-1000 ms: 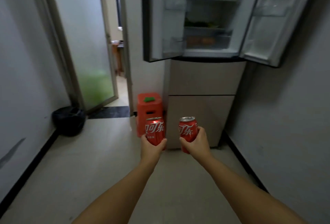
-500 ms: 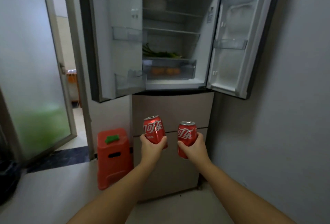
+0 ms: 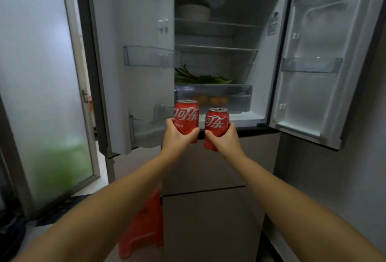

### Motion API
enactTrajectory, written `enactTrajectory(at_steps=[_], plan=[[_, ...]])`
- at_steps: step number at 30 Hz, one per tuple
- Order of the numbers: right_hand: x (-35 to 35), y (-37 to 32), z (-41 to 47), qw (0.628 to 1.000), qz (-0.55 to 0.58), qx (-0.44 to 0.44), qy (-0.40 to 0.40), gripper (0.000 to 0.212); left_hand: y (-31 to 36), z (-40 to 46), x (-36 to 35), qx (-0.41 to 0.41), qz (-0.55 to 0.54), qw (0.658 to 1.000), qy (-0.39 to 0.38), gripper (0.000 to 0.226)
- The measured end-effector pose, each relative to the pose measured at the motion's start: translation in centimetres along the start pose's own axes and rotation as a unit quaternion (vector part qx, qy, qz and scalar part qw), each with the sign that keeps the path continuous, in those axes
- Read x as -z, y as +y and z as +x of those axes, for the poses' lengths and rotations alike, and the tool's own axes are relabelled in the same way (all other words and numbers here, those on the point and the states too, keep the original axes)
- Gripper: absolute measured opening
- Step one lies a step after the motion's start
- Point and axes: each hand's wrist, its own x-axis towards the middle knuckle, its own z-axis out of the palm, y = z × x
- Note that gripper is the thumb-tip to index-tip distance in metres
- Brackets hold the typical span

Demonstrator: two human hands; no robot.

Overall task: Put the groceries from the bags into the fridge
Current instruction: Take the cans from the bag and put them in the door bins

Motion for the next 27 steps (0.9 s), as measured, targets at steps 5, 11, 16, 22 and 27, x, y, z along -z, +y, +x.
enactTrajectory(at_steps=[5,11,16,22,27], plan=[[-3.4,-2.6,6.9,0.996,0.051,0.053,-0.045,0.071,1.7,7.5,1.6,-0.057,0.019,0.996,0.059,0.059],[-7.5,-4.3,15.0,0.981,0.141,0.091,-0.092,0.071,1.1,13.1,1.9,-0.061,0.071,0.988,0.127,0.058],[-11.0,-4.3,18.9,0.96,0.192,0.104,-0.175,0.068,0.6,15.2,2.2,-0.035,0.103,0.977,0.183,0.066],[-12.6,-3.7,19.7,0.944,0.2,0.157,-0.209,0.067,0.5,15.1,3.9,0.014,0.146,0.955,0.257,0.064],[-12.8,-4.2,18.4,0.914,0.192,0.202,-0.296,0.069,0.8,14.2,5.2,0.024,0.149,0.951,0.27,0.069]])
